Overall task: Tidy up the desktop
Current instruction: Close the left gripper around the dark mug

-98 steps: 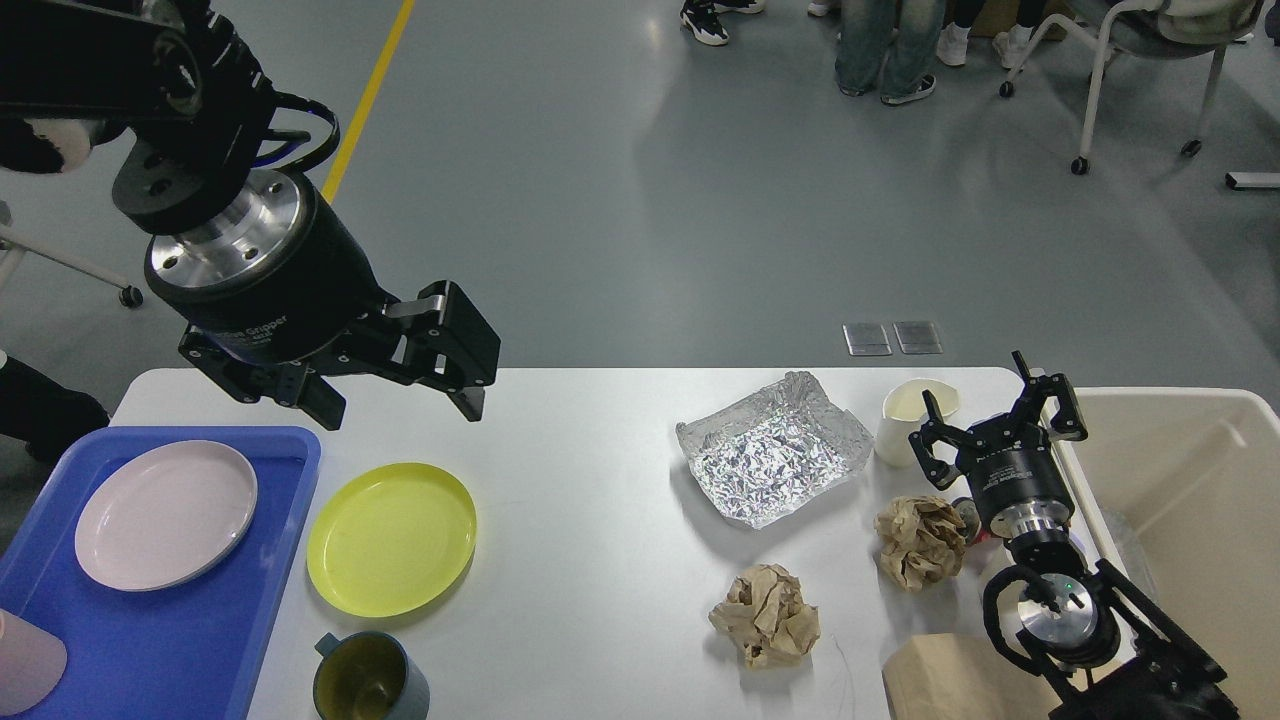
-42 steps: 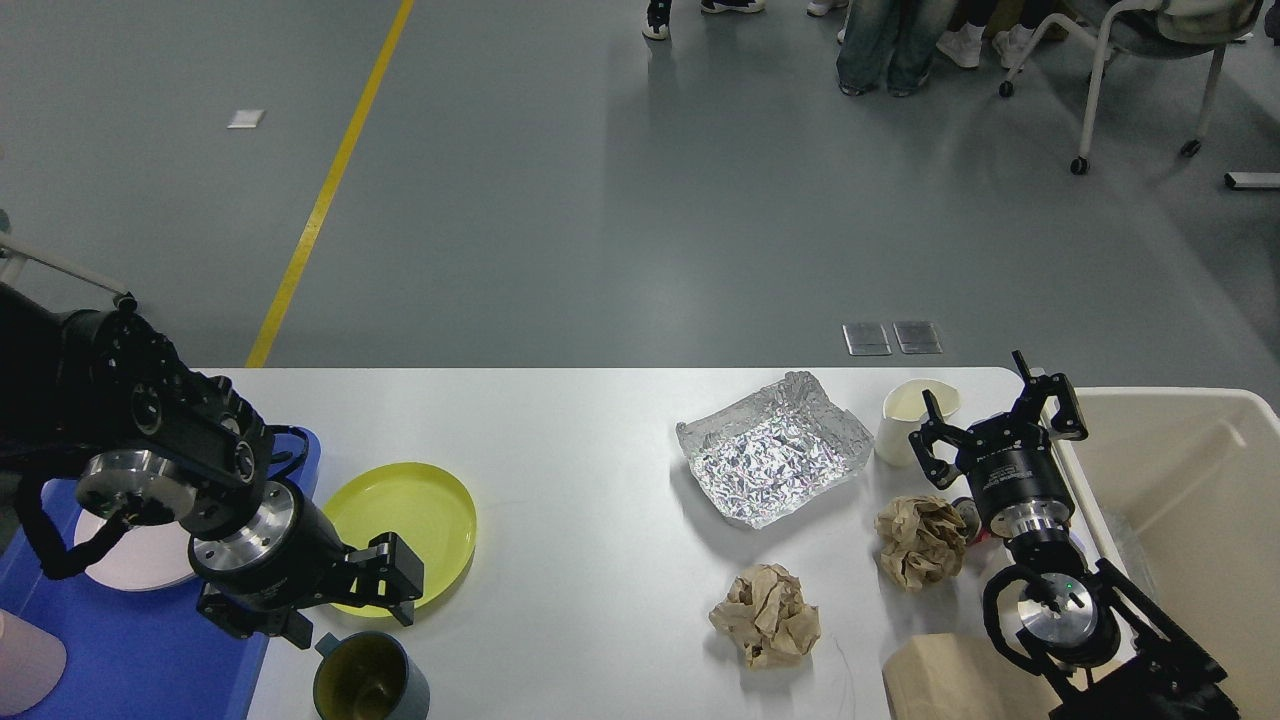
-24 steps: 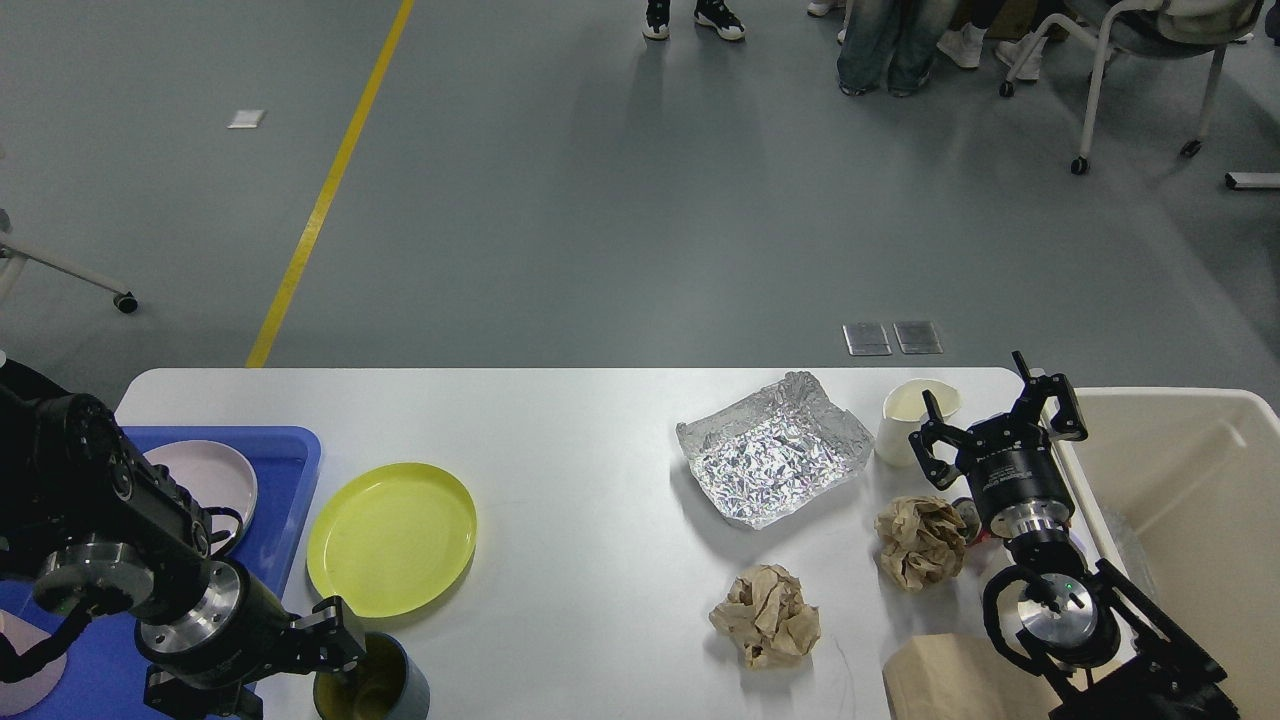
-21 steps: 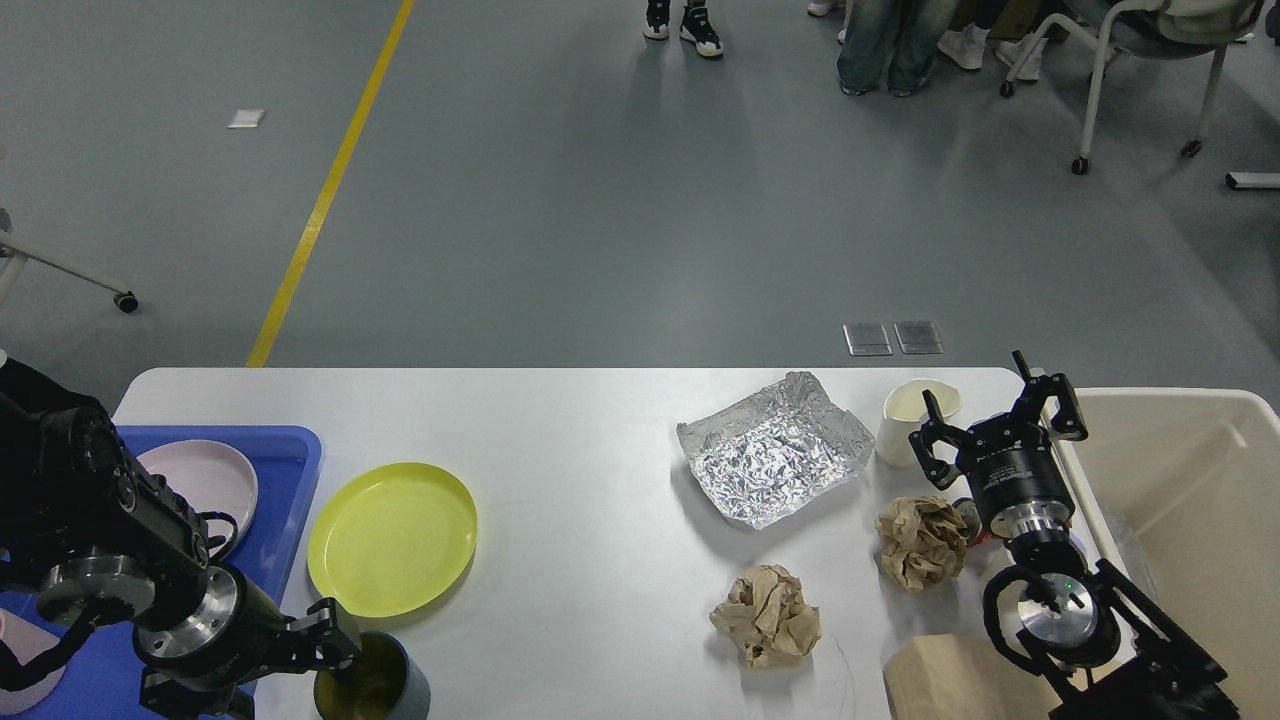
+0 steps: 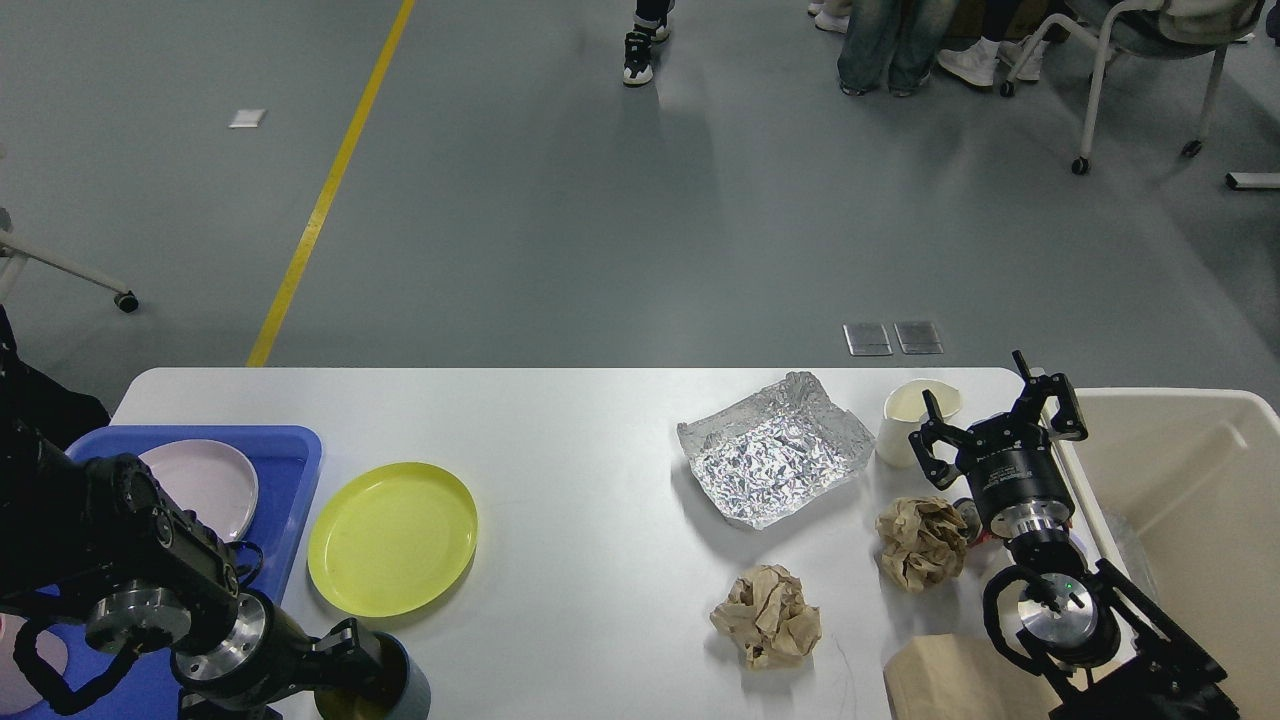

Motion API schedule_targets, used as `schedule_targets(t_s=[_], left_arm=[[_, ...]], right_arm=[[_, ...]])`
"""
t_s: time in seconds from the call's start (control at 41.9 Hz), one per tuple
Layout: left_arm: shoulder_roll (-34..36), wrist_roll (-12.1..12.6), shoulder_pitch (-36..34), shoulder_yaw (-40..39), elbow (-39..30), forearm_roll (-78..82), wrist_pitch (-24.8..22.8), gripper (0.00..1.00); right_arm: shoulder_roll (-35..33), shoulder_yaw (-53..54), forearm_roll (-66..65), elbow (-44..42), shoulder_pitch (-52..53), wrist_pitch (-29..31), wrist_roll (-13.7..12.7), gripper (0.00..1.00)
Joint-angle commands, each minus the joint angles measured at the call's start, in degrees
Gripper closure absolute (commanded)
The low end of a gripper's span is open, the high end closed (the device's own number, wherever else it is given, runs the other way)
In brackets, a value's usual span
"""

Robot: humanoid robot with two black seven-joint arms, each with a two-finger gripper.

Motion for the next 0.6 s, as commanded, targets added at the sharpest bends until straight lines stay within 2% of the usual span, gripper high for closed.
schedule_targets(t_s=[0.0, 0.263, 0.454, 0.573], left_arm=[[-0.13, -0.09, 0.87, -0.19, 1.44, -0.08, 0.59, 0.19], [-0.05, -0.09, 2.01, -1.33, 1.44, 0.19, 0.94, 0.5], [0.04, 0.0, 2.01, -1.33, 1.36, 0.27, 0.77, 0.77], [0.3, -0.09, 1.84, -1.5, 1.44, 0.19, 0.85, 0.83]], right_arm=[[0.03, 0.0, 0.0, 0.0, 0.01, 0.0, 0.0, 0.0], [0.03, 0.0, 0.0, 0.0, 0.01, 0.0, 0.0, 0.0], [0.03, 0.0, 0.0, 0.0, 0.01, 0.0, 0.0, 0.0], [0.03, 0.0, 0.08, 0.0, 0.01, 0.0, 0.0, 0.0]])
